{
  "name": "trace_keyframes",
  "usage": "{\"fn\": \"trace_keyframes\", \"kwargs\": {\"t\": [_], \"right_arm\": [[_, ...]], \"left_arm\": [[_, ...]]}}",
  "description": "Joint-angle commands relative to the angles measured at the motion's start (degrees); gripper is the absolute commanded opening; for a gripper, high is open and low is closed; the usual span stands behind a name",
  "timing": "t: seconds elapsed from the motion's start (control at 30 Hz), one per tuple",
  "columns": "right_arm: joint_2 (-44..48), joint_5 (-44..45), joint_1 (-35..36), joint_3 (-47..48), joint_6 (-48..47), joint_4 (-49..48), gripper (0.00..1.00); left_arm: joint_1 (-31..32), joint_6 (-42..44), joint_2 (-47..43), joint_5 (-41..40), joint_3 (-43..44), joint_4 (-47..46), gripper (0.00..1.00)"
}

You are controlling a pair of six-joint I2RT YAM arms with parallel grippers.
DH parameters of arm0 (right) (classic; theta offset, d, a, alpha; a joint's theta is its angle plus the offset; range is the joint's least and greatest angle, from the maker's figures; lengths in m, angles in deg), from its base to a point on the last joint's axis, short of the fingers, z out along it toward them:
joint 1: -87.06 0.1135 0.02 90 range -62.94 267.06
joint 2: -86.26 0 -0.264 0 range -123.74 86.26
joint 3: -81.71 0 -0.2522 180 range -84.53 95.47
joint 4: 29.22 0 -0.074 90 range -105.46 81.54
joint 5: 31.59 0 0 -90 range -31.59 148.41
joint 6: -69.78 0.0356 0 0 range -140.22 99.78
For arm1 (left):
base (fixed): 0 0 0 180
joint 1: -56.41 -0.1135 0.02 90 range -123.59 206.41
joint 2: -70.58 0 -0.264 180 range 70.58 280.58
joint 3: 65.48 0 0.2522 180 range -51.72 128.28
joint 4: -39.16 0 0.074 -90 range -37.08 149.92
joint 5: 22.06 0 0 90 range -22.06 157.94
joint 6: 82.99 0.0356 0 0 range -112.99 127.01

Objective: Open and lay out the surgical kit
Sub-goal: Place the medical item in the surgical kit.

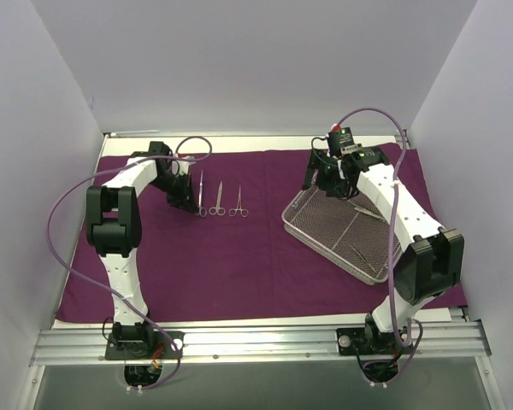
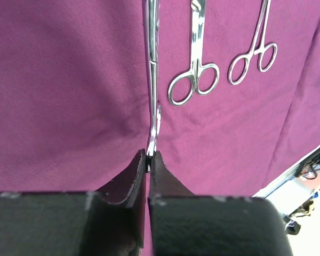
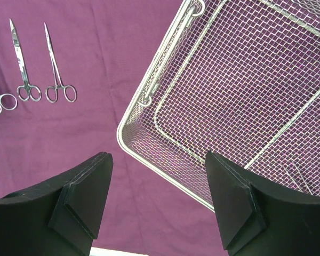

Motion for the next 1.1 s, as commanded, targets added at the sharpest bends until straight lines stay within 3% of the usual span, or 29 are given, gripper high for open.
{"fn": "trace_keyframes", "kwargs": {"t": [0.0, 0.33, 0.67, 0.87, 1.07], "right_arm": [[-0.85, -0.48, -0.51, 1.34, -0.65, 0.66, 0.71], [-1.03, -0.75, -1.21, 1.34, -0.39, 0.57, 0.71], [-1.82, 1.35, -2.09, 1.34, 2.24, 2.06, 0.71], [-1.91, 9.61, -8.31, -4.71, 10.22, 4.43, 0.69], [-1.21, 13.06, -15.18, -15.70, 16.92, 0.48, 0.61]], "left_arm": [[-0.74, -0.65, 1.18, -1.12, 2.70, 0.76, 0.09], [-1.70, -1.09, 3.47, -3.14, 4.11, 2.08, 0.16], [-3.28, -3.11, 2.68, -5.33, 3.32, 1.29, 0.58], [-3.20, -11.61, -4.69, -12.19, 6.22, 4.46, 0.64], [2.50, -14.28, -18.23, -11.76, -0.36, -2.04, 0.66]]}}
